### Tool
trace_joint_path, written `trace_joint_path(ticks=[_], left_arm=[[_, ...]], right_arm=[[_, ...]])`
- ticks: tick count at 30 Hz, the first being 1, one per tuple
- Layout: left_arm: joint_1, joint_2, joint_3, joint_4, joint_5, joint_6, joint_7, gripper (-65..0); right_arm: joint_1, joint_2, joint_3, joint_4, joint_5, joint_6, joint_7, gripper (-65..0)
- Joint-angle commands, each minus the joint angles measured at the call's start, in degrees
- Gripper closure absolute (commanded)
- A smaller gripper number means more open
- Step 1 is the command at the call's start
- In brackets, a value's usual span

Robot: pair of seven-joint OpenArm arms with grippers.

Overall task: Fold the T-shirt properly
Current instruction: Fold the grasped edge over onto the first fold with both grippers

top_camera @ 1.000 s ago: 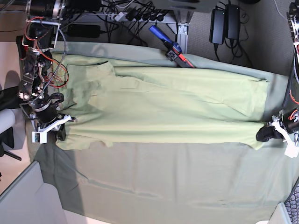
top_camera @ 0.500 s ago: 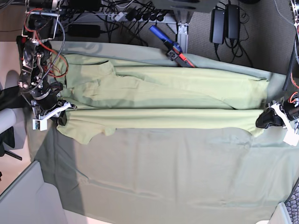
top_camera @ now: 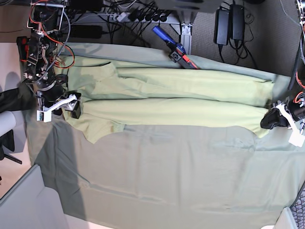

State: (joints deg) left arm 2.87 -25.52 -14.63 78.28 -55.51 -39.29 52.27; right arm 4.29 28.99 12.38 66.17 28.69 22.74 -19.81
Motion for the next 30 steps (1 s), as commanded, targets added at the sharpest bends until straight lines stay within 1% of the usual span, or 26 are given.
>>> trace_joint_path(ticks=[1, 3, 7, 10, 13, 16, 19, 24, 26, 30], left_arm=[[-0.79, -0.98, -0.37, 0.92, -0.96, -0.71, -1.22, 0.0], [-0.81, -0.98, -0.37, 0.92, -0.96, -0.71, -1.22, 0.0], [-0.81, -0.96, -0.37, 0.92, -1.05, -0.71, -1.25, 0.0], [-0.79, -0.98, -0.37, 0.92, -1.07, -0.71, -1.22, 0.0], [-0.81, -0.98, -0.37, 0.92, -1.07, -0.71, -1.20, 0.0], [-0.81, -0.98, -0.37, 0.92, -1.05, -0.71, -1.20, 0.0], [-0.81, -0.98, -0.37, 0.92, -1.05, -0.71, -1.20, 0.0], [-0.79, -0.98, -0.37, 0.92, -1.07, -0.71, -1.20, 0.0], [-0.81, -0.98, -0.37, 0.92, -1.07, -0.71, -1.22, 0.0], [-0.81, -0.96, -0.37, 0.92, -1.16, -0.71, -1.25, 0.0]], right_arm=[[1.07, 1.27, 1.64, 1.46, 1.64, 0.59, 1.38, -44.2], [1.07, 1.27, 3.89, 2.62, 2.69, 0.61, 1.36, -44.1], [2.14, 1.29, 8.07, 5.31, 2.86, 0.63, 1.33, -44.1], [4.87, 1.03, 8.31, 5.33, 2.82, 0.66, 0.72, -44.1], [7.98, -0.92, 8.00, 5.25, 2.12, 0.66, -2.03, -44.1], [10.32, -2.84, 6.10, 4.35, 0.50, 0.68, -3.26, -44.1], [11.58, -3.93, 1.81, 1.77, -2.14, 0.66, -3.08, -44.1], [12.35, -4.79, -6.05, -3.19, -5.38, 0.61, -0.52, -44.1], [12.35, -5.11, -7.43, -4.79, -5.35, 0.61, -0.11, -44.1], [12.35, -5.73, -7.85, -5.92, -5.60, 0.63, 0.17, -44.1]])
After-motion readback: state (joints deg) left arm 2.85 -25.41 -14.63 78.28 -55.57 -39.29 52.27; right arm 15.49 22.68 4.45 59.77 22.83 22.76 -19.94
